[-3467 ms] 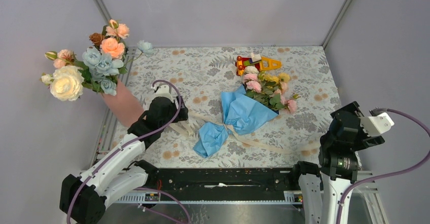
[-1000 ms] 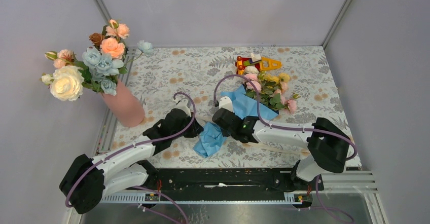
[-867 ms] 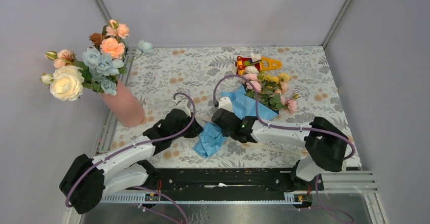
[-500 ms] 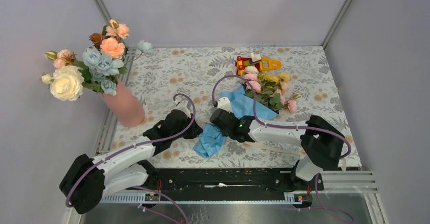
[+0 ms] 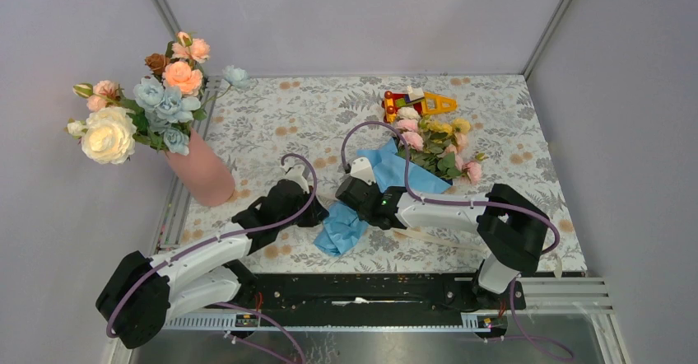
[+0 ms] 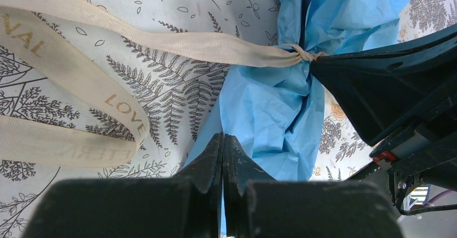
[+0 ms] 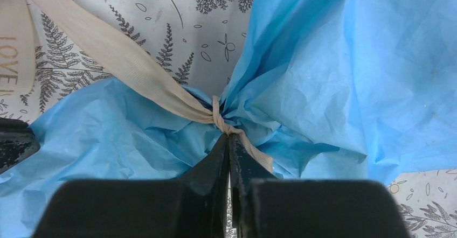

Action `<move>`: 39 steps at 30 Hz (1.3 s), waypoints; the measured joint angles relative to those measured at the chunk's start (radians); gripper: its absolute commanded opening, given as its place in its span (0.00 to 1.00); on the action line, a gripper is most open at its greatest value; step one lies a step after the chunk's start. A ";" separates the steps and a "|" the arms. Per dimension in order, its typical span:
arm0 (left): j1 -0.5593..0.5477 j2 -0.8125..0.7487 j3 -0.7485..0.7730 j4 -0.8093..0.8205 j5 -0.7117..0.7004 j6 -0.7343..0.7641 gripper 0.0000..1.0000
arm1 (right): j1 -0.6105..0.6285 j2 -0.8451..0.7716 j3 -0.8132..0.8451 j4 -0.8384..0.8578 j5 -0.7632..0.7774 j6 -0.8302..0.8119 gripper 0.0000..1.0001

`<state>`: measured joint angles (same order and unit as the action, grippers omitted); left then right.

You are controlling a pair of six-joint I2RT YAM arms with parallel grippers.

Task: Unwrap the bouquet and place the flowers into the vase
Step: Untie the ribbon from the wrapping paper.

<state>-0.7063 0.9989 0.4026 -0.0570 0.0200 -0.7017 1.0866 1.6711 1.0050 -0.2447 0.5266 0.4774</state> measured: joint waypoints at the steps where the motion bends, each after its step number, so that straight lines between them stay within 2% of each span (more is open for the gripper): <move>1: 0.000 -0.002 -0.002 0.000 0.000 0.000 0.00 | 0.000 0.000 0.000 -0.002 0.003 0.001 0.00; 7: 0.000 -0.011 -0.017 0.001 -0.001 -0.006 0.00 | 0.000 -0.007 -0.008 0.002 0.005 0.018 0.00; 20: -0.005 -0.036 -0.037 -0.009 -0.013 -0.018 0.00 | 0.004 -0.225 -0.280 0.191 -0.013 0.078 0.00; 32: -0.004 -0.035 -0.042 -0.039 -0.027 -0.018 0.00 | 0.007 -0.319 -0.362 0.216 -0.013 0.093 0.00; 36: -0.004 -0.040 -0.043 -0.041 -0.022 -0.003 0.29 | 0.010 -0.354 -0.377 0.214 -0.014 0.093 0.00; 39: -0.004 -0.070 -0.042 -0.043 -0.001 0.017 0.46 | 0.011 -0.370 -0.387 0.212 -0.016 0.093 0.00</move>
<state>-0.7105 0.9287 0.3603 -0.0998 0.0193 -0.6849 1.0977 1.3010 0.6178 -0.0322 0.5102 0.5709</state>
